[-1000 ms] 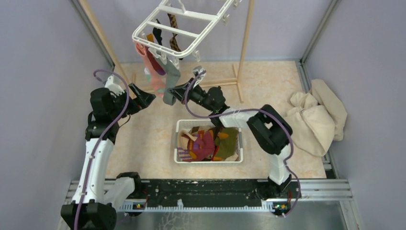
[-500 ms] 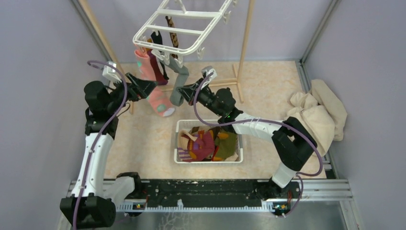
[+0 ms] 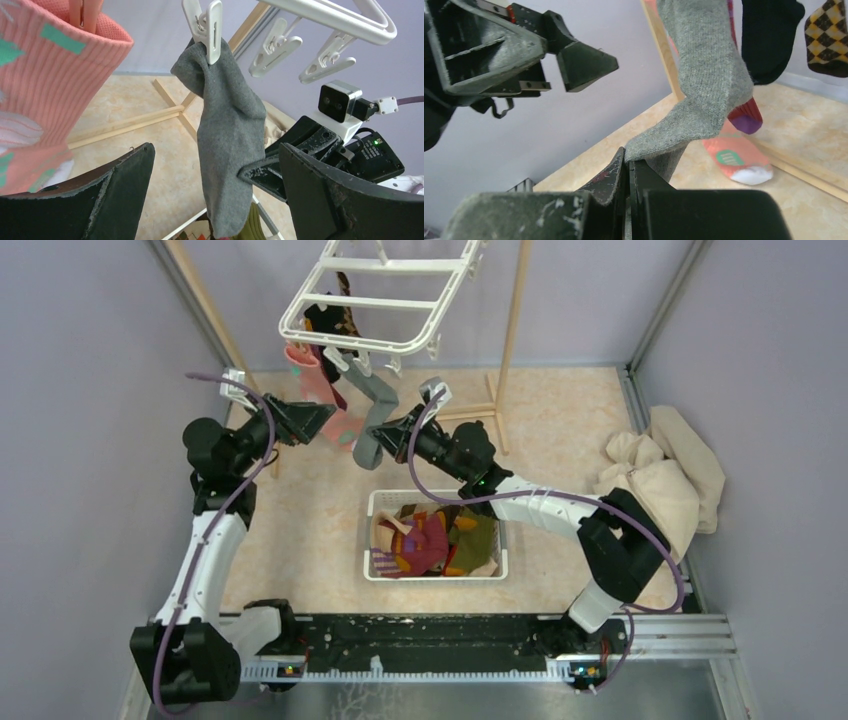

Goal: Remove the socks clipped to the hanger
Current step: Remove the sock from the hanger.

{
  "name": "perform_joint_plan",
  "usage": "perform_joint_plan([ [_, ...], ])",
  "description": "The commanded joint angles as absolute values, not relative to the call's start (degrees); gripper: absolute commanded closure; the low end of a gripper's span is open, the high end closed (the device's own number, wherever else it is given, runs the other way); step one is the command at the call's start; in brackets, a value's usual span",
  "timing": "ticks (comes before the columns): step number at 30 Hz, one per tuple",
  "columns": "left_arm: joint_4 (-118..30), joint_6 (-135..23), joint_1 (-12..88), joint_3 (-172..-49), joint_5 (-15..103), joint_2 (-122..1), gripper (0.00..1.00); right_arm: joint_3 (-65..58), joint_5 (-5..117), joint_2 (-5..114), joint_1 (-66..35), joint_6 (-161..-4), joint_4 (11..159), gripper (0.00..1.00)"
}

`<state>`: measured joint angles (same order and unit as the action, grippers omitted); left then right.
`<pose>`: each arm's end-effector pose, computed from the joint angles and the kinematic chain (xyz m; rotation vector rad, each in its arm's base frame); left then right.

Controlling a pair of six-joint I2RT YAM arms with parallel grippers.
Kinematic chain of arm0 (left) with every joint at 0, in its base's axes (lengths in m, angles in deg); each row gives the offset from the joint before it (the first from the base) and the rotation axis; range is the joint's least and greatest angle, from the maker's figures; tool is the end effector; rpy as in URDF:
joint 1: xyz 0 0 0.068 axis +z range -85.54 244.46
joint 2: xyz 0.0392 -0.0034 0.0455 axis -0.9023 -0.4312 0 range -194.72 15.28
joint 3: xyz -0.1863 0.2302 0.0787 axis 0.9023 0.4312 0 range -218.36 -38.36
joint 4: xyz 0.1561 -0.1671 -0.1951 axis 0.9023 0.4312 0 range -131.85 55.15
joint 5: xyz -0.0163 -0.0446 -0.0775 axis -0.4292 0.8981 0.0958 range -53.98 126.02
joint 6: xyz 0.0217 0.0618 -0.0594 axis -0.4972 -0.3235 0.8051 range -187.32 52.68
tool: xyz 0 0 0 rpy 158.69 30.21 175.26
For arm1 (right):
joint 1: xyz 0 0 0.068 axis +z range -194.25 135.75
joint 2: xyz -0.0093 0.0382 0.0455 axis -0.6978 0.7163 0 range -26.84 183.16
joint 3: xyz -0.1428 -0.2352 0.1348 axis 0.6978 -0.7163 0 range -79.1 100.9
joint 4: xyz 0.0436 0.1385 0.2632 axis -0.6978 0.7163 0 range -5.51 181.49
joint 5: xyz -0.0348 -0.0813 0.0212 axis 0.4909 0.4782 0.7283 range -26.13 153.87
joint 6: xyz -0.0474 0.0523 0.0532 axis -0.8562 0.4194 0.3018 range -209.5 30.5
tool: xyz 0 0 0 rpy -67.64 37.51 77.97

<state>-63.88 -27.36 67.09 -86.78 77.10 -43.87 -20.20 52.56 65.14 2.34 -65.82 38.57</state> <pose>0.2921 -0.0383 0.4015 0.0855 1.5018 -1.0197 0.2984 0.3376 0.3394 -0.4607 1.3742 1.1541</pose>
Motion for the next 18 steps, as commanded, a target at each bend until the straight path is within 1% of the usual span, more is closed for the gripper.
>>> perform_joint_plan([
  [1, -74.4, -25.0, 67.0, -85.1, 78.8, -44.2, 0.01, -19.1, 47.3, 61.7, 1.9, -62.8, 35.7, 1.00],
  [3, -75.7, -24.9, 67.0, -84.5, 78.5, -44.4, 0.01, -19.5, 45.3, 61.3, 1.5, -60.3, 34.8, 1.00],
  [9, -86.7, -21.4, 66.8, -82.0, 79.0, -46.3, 0.01, -19.8, 38.8, 60.6, -0.3, -53.0, 33.3, 1.00],
  [18, -96.6, -18.0, 66.4, -81.2, 78.9, -50.7, 0.01, -15.3, 30.2, 63.3, -1.7, -42.4, 31.8, 1.00],
])
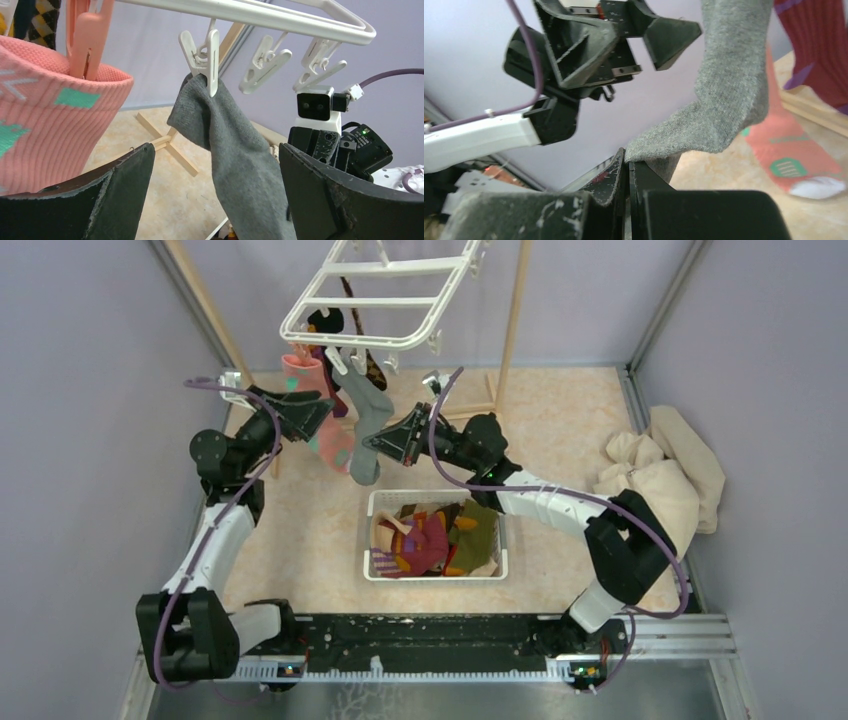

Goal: Remove the socks clipped to the hanger
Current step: Remove the sock from the hanger.

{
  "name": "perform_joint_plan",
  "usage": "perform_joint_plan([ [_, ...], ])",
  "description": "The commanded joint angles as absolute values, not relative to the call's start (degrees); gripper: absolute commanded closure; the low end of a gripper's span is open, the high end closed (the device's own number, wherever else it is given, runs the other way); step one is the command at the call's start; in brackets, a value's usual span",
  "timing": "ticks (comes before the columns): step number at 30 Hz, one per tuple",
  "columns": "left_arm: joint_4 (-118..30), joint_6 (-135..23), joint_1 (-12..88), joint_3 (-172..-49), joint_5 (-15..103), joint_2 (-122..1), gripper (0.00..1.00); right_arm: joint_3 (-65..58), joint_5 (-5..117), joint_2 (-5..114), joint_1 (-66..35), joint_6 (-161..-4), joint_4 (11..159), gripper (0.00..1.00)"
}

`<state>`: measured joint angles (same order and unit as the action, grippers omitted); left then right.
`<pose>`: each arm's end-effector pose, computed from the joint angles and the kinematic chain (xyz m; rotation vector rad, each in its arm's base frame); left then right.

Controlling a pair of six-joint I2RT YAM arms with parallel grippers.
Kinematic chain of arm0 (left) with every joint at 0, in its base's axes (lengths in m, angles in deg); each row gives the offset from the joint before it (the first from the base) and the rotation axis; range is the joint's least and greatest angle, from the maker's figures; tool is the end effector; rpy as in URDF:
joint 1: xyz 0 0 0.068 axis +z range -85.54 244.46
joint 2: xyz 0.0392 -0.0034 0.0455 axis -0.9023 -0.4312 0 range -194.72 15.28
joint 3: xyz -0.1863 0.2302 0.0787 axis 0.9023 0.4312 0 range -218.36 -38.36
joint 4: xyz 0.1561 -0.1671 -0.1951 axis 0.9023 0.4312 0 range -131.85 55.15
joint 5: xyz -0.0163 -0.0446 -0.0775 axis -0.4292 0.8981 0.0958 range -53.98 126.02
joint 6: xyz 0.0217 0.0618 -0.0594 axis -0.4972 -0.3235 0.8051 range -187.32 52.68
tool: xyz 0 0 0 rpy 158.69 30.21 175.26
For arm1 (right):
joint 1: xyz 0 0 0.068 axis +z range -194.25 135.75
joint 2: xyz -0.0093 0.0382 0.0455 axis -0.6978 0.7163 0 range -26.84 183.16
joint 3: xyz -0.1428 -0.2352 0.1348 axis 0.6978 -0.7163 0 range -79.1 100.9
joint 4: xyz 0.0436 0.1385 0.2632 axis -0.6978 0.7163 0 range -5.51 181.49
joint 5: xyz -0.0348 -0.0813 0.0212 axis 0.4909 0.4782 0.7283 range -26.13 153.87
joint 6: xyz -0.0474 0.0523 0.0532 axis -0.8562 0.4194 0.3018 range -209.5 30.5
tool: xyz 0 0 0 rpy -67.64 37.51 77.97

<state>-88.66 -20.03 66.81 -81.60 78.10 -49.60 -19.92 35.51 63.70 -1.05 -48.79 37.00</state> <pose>0.3032 -0.0403 0.3902 0.1475 1.3183 -1.0862 0.2924 0.3256 0.3540 -0.5091 1.4121 1.5326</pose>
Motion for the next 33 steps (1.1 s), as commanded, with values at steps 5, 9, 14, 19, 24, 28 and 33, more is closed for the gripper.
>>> perform_joint_plan([
  [5, -101.1, -15.7, 66.3, -81.5, 78.5, -53.2, 0.01, -14.5, 26.4, 65.1, -2.4, -35.0, 26.0, 1.00],
  [9, -103.3, -14.4, 66.2, -82.5, 78.2, -55.3, 0.01, -14.4, 24.7, 65.6, -2.8, -31.5, 23.3, 1.00],
  [14, -105.7, -13.7, 66.1, -84.6, 78.6, -58.7, 0.01, -14.2, 23.9, 65.1, -2.9, -31.6, 24.1, 1.00],
  [19, -110.4, -10.4, 66.1, -86.9, 80.6, -63.3, 0.01, -14.0, 22.9, 64.9, -3.0, -31.6, 24.7, 1.00],
  [24, -111.1, -8.8, 66.1, -90.5, 82.2, -66.7, 0.01, -14.6, 22.1, 64.5, -3.0, -31.8, 25.2, 1.00],
  [28, -112.6, -7.8, 66.1, -92.4, 82.9, -68.9, 0.01, -14.9, 21.6, 64.6, -3.1, -31.7, 24.9, 1.00],
  [33, -114.3, -7.1, 66.1, -94.0, 83.0, -69.7, 0.01, -14.9, 21.1, 65.0, -3.0, -31.5, 24.7, 1.00],
])
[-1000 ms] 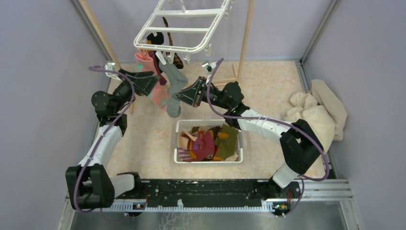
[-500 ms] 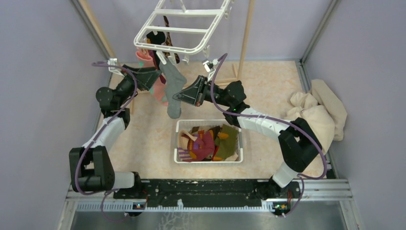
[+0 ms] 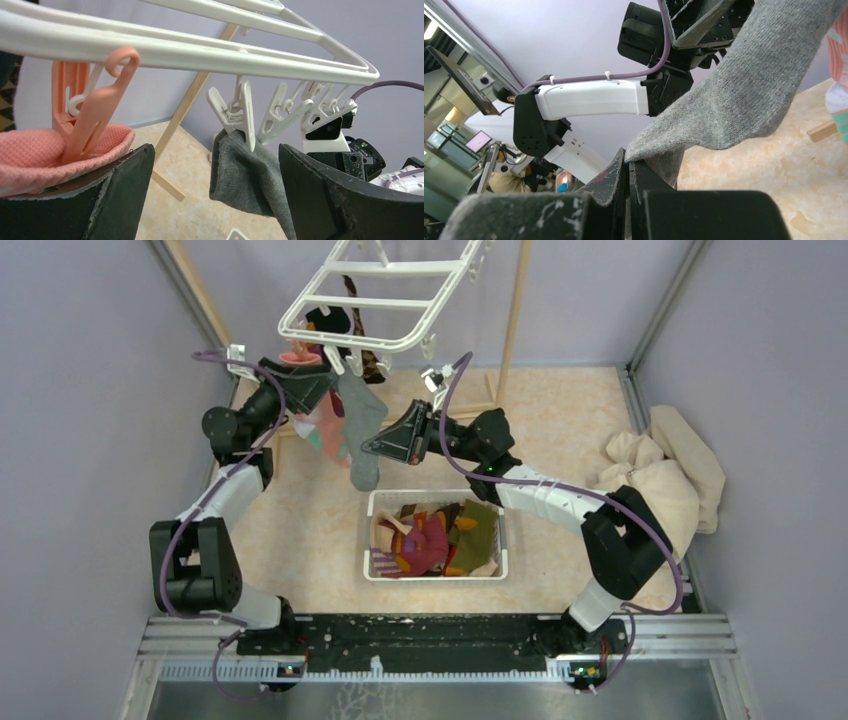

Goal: Remove the socks clipped to the hanger
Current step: Remove the sock from the hanger.

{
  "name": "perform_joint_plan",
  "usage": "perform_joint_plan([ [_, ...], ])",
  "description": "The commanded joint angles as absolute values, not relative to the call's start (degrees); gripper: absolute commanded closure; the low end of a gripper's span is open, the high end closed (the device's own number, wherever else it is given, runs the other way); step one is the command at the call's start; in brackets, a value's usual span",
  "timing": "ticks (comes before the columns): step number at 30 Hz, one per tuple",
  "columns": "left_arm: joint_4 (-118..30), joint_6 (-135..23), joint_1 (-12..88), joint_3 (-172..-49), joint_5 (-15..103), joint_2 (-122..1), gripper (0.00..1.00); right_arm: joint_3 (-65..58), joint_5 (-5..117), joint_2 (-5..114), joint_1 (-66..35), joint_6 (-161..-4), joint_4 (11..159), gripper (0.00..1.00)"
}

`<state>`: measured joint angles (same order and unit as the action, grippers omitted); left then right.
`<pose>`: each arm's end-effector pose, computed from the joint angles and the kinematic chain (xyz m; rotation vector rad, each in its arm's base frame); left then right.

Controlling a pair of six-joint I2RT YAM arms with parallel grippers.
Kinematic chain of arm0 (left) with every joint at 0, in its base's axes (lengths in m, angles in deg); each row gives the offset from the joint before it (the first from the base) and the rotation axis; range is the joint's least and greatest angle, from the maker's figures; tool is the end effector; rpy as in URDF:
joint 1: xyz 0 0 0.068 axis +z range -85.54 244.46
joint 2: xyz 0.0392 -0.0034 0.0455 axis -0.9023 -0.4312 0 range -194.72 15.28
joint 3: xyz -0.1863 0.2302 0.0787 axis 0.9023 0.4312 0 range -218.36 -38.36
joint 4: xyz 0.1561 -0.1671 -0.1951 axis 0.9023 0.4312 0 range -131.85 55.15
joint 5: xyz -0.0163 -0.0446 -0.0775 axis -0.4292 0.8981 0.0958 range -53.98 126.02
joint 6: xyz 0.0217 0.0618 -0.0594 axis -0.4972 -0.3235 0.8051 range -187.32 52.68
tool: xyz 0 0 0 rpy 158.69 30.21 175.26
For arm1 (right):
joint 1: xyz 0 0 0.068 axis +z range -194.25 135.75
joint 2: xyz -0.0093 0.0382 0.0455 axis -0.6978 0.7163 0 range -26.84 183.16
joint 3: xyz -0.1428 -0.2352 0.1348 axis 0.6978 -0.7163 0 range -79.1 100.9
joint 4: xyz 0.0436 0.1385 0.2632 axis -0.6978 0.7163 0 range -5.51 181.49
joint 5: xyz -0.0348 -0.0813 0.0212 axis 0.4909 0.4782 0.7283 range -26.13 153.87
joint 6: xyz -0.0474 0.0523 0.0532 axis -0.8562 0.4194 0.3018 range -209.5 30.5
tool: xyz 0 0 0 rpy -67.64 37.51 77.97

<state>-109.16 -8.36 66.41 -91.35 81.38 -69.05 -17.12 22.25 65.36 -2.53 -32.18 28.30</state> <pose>0.3726 -0.0433 0.3887 0.1909 1.2218 -1.2465 0.2852 0.3240 0.3777 -0.5929 1.3639 1.8594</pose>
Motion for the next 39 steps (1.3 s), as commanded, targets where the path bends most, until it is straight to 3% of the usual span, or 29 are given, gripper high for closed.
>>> perform_joint_plan([
  [1, -114.9, -6.9, 66.0, -94.2, 83.0, -70.1, 0.01, -15.0, 21.0, 65.1, -3.0, -31.5, 24.6, 1.00],
  [20, -125.9, -0.2, 63.3, -99.6, 81.5, -79.2, 0.03, -15.2, 19.0, 66.7, -3.1, -30.6, 24.0, 1.00],
  [39, -123.6, -2.8, 62.3, -99.4, 81.9, -75.8, 0.03, -16.0, 17.9, 65.7, -3.1, -33.7, 28.7, 1.00],
])
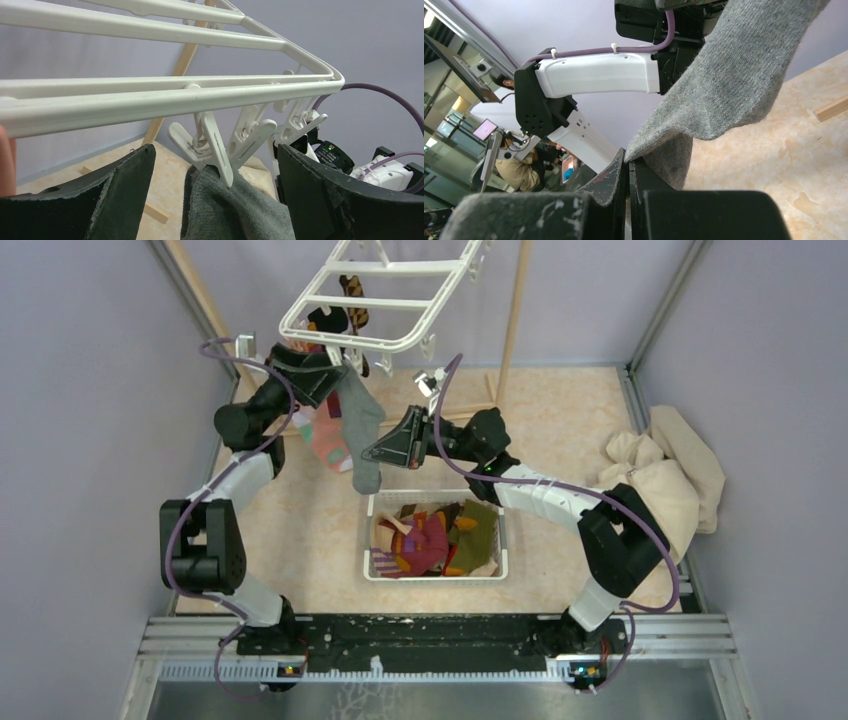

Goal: Remove the socks clipped to the hanger
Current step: Remove the sock from the hanger.

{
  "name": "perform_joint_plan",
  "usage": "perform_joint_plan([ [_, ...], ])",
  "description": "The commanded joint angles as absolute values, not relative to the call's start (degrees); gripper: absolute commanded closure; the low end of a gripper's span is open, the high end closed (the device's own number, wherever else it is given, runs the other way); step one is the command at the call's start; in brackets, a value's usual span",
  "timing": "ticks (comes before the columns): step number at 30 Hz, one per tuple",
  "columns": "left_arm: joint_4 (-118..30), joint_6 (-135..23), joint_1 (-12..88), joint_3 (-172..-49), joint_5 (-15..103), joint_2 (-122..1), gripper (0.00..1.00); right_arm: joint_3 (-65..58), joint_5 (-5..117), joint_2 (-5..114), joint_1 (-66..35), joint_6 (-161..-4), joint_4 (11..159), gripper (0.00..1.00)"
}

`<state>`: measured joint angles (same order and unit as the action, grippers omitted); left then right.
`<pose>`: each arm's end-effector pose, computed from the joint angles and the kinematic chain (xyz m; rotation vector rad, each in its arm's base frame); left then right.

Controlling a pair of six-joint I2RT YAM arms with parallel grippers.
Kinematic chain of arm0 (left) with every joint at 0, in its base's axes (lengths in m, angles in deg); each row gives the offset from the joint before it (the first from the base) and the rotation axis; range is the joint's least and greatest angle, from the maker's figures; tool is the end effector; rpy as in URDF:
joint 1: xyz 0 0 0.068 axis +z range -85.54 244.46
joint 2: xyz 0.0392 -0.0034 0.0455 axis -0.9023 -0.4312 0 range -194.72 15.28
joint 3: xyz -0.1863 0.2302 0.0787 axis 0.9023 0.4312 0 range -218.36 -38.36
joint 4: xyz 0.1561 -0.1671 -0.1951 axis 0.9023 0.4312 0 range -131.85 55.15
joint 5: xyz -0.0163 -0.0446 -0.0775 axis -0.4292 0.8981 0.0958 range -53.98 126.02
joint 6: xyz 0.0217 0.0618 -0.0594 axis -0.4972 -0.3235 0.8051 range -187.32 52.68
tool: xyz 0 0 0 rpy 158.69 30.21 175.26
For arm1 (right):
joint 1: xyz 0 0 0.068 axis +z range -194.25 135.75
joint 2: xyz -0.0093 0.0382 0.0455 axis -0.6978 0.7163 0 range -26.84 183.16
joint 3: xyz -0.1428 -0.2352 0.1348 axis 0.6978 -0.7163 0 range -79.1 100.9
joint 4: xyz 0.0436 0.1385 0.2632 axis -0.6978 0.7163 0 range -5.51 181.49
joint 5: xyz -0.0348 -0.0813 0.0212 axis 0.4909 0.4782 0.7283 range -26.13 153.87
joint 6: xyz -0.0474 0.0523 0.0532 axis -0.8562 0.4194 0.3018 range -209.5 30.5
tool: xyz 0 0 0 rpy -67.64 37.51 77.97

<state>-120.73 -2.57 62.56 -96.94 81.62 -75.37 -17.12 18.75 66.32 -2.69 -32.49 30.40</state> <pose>0.3841 -0.0690 0.4048 0.2980 1.0899 -1.3471 0.2862 0.3280 0.3651 -0.6458 1.4273 1.8772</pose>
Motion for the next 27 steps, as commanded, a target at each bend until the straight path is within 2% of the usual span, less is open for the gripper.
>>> perform_joint_plan([
  [1, -123.6, -2.8, 62.3, -99.9, 81.8, -76.1, 0.03, -16.1, 17.8, 65.7, -3.1, -33.7, 28.7, 1.00],
  [8, -123.7, -3.0, 62.3, -101.9, 80.4, -78.3, 0.06, -16.8, 17.3, 65.4, -3.1, -33.9, 29.0, 1.00],
  [16, -127.2, 0.6, 62.3, -104.9, 80.3, -82.3, 0.20, -17.1, 17.2, 65.1, -3.1, -34.2, 29.3, 1.00],
  [25, -128.2, 1.2, 62.4, -104.9, 80.2, -82.5, 0.29, -18.1, 16.7, 65.2, -3.1, -34.3, 28.7, 1.00],
  [27, -128.8, 1.7, 62.4, -104.7, 80.4, -82.4, 0.28, -18.3, 16.6, 65.2, -3.1, -34.2, 28.6, 1.00],
])
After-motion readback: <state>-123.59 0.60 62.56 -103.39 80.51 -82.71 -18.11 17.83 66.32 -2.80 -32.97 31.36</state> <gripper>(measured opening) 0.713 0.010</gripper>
